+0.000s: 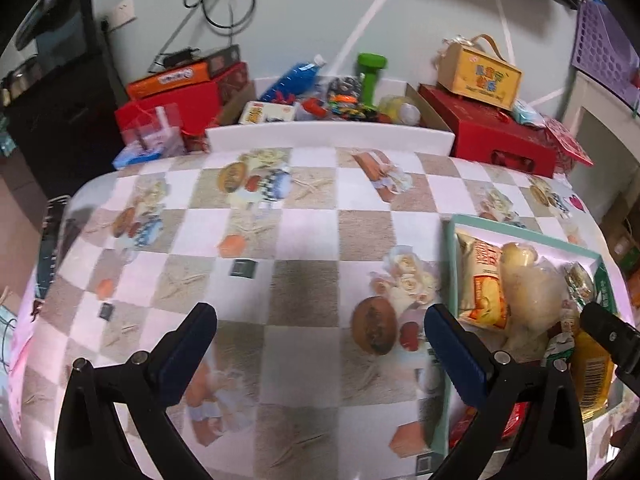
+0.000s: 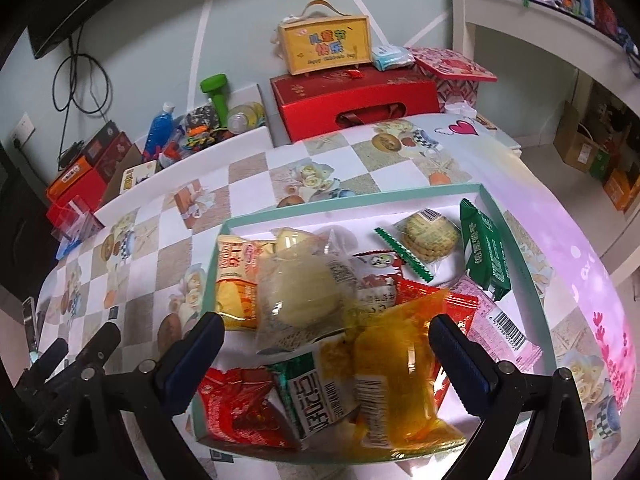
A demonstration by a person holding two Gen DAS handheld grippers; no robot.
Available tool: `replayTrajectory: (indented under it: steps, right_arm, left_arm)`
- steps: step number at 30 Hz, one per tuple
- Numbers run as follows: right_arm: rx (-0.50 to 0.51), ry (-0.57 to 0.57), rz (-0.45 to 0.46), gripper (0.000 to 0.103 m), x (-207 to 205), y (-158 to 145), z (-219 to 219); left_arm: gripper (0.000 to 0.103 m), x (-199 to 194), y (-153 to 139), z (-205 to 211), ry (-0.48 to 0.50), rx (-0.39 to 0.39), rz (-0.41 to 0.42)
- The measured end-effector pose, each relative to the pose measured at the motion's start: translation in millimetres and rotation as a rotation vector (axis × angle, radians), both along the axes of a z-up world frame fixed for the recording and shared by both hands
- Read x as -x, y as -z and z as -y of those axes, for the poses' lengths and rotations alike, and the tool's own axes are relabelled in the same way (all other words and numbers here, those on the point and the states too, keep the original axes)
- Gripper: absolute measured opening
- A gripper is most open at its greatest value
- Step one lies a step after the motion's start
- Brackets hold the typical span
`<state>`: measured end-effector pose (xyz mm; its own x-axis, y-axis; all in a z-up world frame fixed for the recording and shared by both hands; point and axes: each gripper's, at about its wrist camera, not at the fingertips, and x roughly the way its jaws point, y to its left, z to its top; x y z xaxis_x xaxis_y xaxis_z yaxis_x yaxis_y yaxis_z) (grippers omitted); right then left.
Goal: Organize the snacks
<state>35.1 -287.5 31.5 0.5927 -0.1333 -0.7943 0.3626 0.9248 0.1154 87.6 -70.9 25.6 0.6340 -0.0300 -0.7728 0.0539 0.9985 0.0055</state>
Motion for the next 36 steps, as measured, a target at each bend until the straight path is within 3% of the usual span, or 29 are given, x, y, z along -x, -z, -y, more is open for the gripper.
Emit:
replayTrajectory:
  steps: [6, 21, 36]
  right_arm:
    - [0.021, -0.021, 0.016, 0.103, 5.9, -9.2, -14.3]
    - [0.055, -0.081, -0.005, 0.103, 48.4, -9.7, -55.7]
    - [0.05, -0.096, -0.089, 0.103, 87.7, 15.1, -66.8]
  left_arm:
    - [0.103, 11.8, -3.5, -11.7, -0.068, -0.083, 0.015]
    - [0.103, 67.0, 16.3, -53.3, -0.093, -0.02, -0.065]
    - [0.103, 103.7, 21.6, -58.4, -0.051, 0.027, -0.043]
